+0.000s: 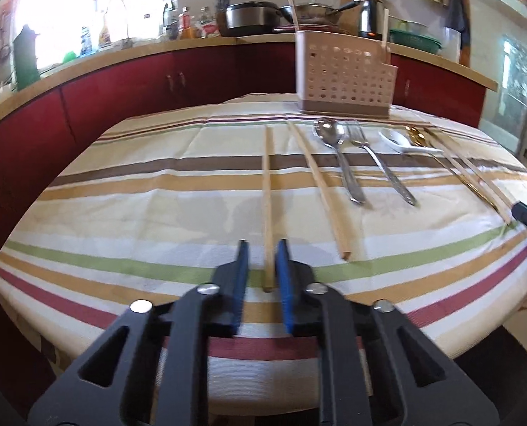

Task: Organize utensils
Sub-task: 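Close the left tool on a wooden chopstick while the right tool grasps another chopstick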

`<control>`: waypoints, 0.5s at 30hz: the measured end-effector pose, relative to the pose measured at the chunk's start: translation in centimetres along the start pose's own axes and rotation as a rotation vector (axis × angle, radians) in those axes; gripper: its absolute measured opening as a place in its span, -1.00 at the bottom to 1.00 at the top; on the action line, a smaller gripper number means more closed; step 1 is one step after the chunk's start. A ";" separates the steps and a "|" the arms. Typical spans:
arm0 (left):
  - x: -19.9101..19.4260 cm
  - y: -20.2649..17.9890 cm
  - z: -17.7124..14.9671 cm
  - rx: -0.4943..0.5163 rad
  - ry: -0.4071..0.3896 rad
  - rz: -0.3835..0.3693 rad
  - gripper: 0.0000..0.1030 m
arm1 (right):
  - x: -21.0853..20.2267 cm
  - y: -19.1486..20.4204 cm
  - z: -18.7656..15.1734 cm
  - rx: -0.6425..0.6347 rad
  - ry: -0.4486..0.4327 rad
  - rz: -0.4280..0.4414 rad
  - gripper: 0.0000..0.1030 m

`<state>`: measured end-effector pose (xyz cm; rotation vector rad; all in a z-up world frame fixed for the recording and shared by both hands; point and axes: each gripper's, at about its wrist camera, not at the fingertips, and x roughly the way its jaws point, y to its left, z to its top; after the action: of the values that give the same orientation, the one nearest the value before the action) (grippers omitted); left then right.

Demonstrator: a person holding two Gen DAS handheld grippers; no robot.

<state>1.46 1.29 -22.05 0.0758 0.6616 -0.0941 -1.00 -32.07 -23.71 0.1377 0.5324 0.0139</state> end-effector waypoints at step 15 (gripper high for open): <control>-0.6 0.3 -0.6 -0.037 -0.010 -0.008 -0.63 | -0.1 0.0 0.1 0.004 0.000 0.008 -0.86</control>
<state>0.70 1.67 -22.13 0.0367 0.6536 -0.0901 -1.04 -32.07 -23.58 0.1441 0.5320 0.0209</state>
